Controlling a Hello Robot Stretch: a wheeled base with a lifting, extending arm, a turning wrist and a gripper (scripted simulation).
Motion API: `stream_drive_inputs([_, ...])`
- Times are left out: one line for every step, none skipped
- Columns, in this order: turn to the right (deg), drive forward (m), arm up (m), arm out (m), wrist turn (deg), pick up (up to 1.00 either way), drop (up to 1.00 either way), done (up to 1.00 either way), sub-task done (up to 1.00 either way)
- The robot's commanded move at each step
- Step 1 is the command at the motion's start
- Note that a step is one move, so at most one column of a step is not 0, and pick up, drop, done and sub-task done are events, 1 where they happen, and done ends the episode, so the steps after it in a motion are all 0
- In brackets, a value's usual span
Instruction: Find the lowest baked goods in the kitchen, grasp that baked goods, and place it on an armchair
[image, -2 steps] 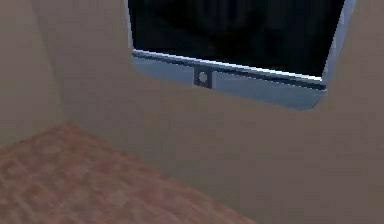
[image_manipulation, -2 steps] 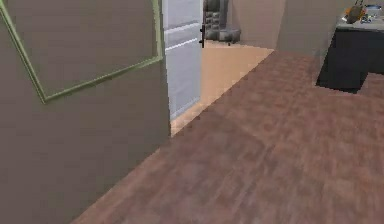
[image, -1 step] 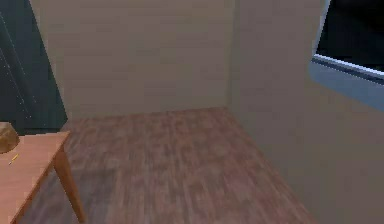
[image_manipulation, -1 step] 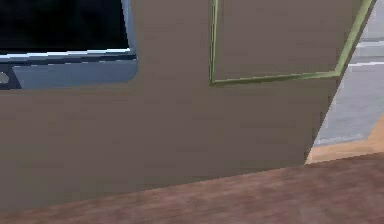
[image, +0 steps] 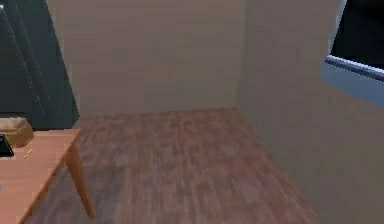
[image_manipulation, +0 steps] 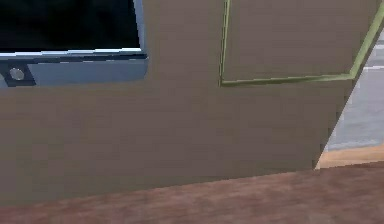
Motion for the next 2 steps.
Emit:
stream_drive_inputs([45.0, 0.0, 0.0, 0.0, 0.0, 0.0, 0.0, 0.0, 0.0])
stream_drive_inputs([45.0, 0.0, 0.0, 0.0, 0.0, 0.0, 0.0, 0.0, 0.0])
